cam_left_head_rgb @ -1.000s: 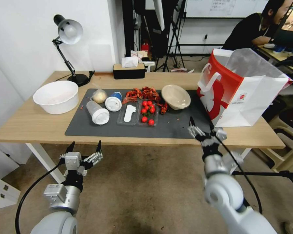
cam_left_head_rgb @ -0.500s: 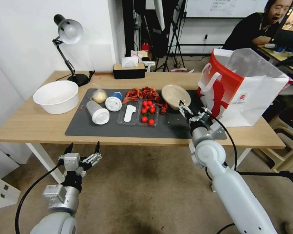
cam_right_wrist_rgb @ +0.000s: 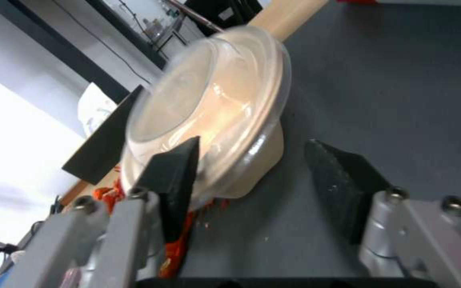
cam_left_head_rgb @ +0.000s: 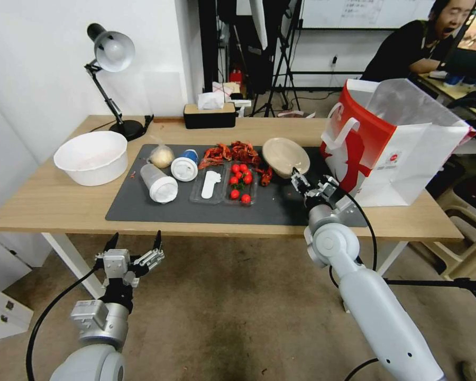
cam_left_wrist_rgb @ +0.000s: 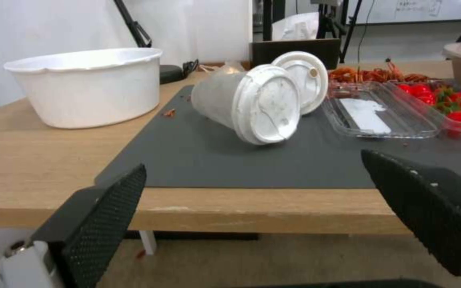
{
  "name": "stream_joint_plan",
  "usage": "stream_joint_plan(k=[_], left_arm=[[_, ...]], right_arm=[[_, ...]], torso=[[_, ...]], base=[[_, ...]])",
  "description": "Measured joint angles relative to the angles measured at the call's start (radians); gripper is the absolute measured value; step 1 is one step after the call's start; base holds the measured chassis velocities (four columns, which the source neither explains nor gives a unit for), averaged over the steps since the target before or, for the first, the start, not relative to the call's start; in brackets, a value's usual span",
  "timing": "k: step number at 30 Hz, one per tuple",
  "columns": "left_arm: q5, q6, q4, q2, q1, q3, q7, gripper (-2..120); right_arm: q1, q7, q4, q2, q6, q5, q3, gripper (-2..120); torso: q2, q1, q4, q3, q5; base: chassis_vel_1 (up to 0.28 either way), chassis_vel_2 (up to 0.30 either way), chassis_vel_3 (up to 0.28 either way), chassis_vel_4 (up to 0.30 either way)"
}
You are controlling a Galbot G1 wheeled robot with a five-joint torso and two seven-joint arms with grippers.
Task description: Pick up the trash from the table and place it into the takeout bag.
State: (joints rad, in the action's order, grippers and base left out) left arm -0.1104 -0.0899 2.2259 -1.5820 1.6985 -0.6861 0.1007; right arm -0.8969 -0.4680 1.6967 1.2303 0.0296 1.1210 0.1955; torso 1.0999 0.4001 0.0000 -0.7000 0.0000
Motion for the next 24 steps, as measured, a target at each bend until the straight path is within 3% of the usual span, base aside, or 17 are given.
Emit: stream_joint_plan(k=[9, 12, 15, 24], left_arm=[[-0.001, 0.011, -0.003, 0.003, 0.003, 0.001, 0.0, 100], [-0.002, 0.016, -0.004, 0.004, 0.003, 0.0, 0.0, 100], [-0.002, 0.018, -0.005, 0.005, 0.003, 0.0, 0.0, 100], [-0.002, 0.02, -0.005, 0.005, 0.003, 0.002, 0.0, 100]], right_arm=[[-0.002, 0.002, -0.003, 0.019, 0.001, -0.007, -0.009, 21], [-0.008, 0.002, 0.003, 0.022, 0.001, -0.015, -0.01, 5], [-0.014, 0.002, 0.009, 0.022, 0.001, -0.02, -0.007, 0], [-0.031, 0.027, 0.04, 0.016, -0.02, -0.041, 0.015, 0]], torso=[[0.0, 0.0, 0.0001, 0.0, 0.0], [0.0, 0.0, 0.0001, 0.0, 0.0], [0.0, 0.0, 0.0001, 0.0, 0.0], [0.0, 0.0, 0.0, 0.0, 0.0001]], base=[[0.0, 0.0, 0.0, 0.0], [0.0, 0.0, 0.0, 0.0], [0.0, 0.0, 0.0, 0.0], [0.0, 0.0, 0.0, 0.0]])
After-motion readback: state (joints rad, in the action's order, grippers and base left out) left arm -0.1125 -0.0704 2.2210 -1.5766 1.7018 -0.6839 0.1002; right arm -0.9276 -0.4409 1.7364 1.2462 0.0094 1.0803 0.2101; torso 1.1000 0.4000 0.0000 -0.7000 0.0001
